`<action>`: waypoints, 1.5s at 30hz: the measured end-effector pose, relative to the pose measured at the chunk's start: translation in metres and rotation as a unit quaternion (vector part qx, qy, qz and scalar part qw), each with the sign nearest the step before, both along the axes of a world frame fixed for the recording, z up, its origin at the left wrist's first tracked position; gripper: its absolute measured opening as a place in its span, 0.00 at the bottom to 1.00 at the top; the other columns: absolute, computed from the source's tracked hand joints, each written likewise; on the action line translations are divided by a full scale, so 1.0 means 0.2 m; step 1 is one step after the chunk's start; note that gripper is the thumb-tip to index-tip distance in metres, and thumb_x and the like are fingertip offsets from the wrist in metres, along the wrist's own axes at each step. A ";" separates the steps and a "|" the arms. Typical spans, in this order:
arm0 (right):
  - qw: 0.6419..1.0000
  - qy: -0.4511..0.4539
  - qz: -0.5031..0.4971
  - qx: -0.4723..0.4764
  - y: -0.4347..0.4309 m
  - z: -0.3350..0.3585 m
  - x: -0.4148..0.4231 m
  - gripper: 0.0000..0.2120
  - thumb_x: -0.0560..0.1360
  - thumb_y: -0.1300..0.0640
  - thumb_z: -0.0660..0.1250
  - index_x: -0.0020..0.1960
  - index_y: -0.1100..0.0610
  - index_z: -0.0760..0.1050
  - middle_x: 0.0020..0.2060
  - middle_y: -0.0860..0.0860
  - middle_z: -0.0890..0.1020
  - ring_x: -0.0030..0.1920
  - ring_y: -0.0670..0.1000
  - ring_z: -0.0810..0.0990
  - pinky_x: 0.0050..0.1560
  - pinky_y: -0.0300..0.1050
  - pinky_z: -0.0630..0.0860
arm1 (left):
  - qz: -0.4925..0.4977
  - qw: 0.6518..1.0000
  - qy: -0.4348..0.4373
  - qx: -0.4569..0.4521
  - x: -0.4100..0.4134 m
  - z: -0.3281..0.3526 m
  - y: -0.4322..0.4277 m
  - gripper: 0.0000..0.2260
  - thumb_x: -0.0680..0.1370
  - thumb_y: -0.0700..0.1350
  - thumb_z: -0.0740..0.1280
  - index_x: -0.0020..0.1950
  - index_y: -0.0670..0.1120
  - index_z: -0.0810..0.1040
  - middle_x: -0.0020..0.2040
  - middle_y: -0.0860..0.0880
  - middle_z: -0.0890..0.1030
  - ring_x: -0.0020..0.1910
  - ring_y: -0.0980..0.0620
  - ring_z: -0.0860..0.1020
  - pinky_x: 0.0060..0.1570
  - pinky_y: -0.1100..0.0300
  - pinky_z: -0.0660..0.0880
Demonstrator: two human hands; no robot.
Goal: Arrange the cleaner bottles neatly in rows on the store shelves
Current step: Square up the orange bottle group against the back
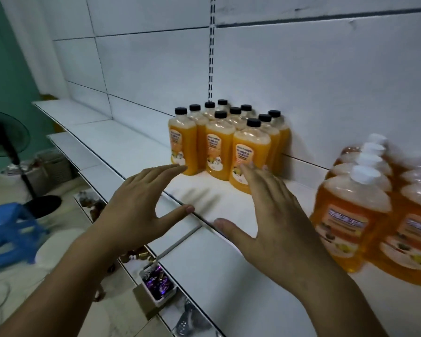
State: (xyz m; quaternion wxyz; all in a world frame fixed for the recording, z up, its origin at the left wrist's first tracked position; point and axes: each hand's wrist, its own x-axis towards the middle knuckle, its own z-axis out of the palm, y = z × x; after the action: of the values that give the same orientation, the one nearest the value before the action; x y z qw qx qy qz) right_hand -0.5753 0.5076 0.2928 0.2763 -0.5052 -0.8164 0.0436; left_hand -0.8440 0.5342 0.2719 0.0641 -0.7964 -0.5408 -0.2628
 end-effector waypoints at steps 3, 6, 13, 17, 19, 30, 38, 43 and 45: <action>0.999 0.050 -0.016 -0.004 0.13 -0.01 -0.07 0.46 0.73 0.25 0.60 0.82 0.38 0.41 0.82 0.39 0.50 0.83 0.46 0.50 0.81 0.54 0.60 | -0.015 0.992 -0.118 -0.038 -0.15 -0.03 0.12 0.38 0.73 0.78 0.60 0.81 0.66 0.61 0.76 0.67 0.68 0.74 0.64 0.67 0.65 0.61 0.69; 0.993 0.105 -0.046 0.006 0.26 -0.01 -0.14 0.46 0.71 0.26 0.63 0.82 0.37 0.44 0.81 0.38 0.52 0.83 0.47 0.54 0.78 0.59 0.67 | -0.048 0.970 -0.232 -0.056 -0.28 -0.05 0.32 0.38 0.72 0.76 0.64 0.80 0.65 0.64 0.76 0.67 0.70 0.74 0.64 0.69 0.70 0.53 0.70; 0.968 0.191 -0.148 0.074 0.55 0.09 -0.29 0.45 0.68 0.26 0.65 0.80 0.37 0.54 0.79 0.39 0.59 0.80 0.52 0.64 0.71 0.63 0.75 | -0.132 0.938 -0.316 -0.050 -0.47 0.03 0.83 0.38 0.71 0.73 0.66 0.79 0.62 0.65 0.76 0.66 0.70 0.72 0.66 0.71 0.68 0.60 0.69; 0.930 0.253 -0.210 0.167 0.66 0.16 -0.32 0.38 0.75 0.33 0.68 0.80 0.41 0.60 0.81 0.41 0.61 0.78 0.41 0.60 0.72 0.42 0.67 | -0.183 0.899 -0.392 -0.074 -0.51 0.11 1.15 0.37 0.72 0.72 0.65 0.79 0.61 0.67 0.75 0.61 0.73 0.72 0.62 0.74 0.67 0.58 0.72; 0.904 0.309 -0.231 0.183 0.72 0.17 -0.32 0.35 0.76 0.35 0.64 0.80 0.43 0.62 0.80 0.40 0.65 0.77 0.39 0.63 0.67 0.33 0.64 | -0.206 0.856 -0.458 -0.122 -0.49 0.14 1.29 0.36 0.71 0.75 0.64 0.77 0.61 0.71 0.74 0.58 0.76 0.72 0.57 0.75 0.72 0.49 0.73; 0.741 0.649 -0.171 0.013 0.93 0.00 -0.28 0.34 0.72 0.27 0.54 0.73 0.41 0.72 0.64 0.52 0.84 0.59 0.57 0.86 0.57 0.58 0.83 | -0.316 0.683 -0.498 -0.430 -0.19 0.20 1.56 0.31 0.68 0.76 0.64 0.68 0.67 0.74 0.64 0.55 0.85 0.61 0.48 0.85 0.61 0.47 0.82; 0.723 0.667 -0.163 -0.078 0.93 -0.13 -0.20 0.52 0.57 0.17 0.63 0.71 0.48 0.78 0.62 0.59 0.85 0.63 0.64 0.83 0.64 0.65 0.78 | -0.328 0.566 -0.581 -0.484 -0.13 0.12 1.55 0.27 0.81 0.66 0.58 0.76 0.56 0.74 0.62 0.43 0.86 0.53 0.43 0.87 0.47 0.50 0.86; 0.706 0.683 -0.173 -0.073 0.95 -0.14 -0.20 0.42 0.68 0.23 0.51 0.70 0.48 0.78 0.61 0.59 0.86 0.62 0.63 0.84 0.67 0.68 0.76 | -0.311 0.546 -0.601 -0.494 -0.11 0.11 1.53 0.25 0.75 0.64 0.64 0.67 0.52 0.81 0.54 0.43 0.88 0.47 0.44 0.88 0.43 0.51 0.86; 0.714 0.671 -0.187 -0.072 0.95 -0.14 -0.19 0.42 0.68 0.24 0.51 0.69 0.48 0.78 0.59 0.58 0.86 0.60 0.62 0.85 0.66 0.68 0.77 | -0.313 0.549 -0.602 -0.489 -0.12 0.11 1.53 0.28 0.77 0.65 0.62 0.73 0.54 0.77 0.59 0.43 0.87 0.51 0.43 0.87 0.46 0.50 0.86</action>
State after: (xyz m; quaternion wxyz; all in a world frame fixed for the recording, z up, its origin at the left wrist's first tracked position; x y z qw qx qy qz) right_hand -0.6139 0.6983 0.2650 0.7165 -0.5043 -0.3001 0.3772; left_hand -0.8673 0.8398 0.2942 -0.7618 -0.4795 -0.2143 -0.3793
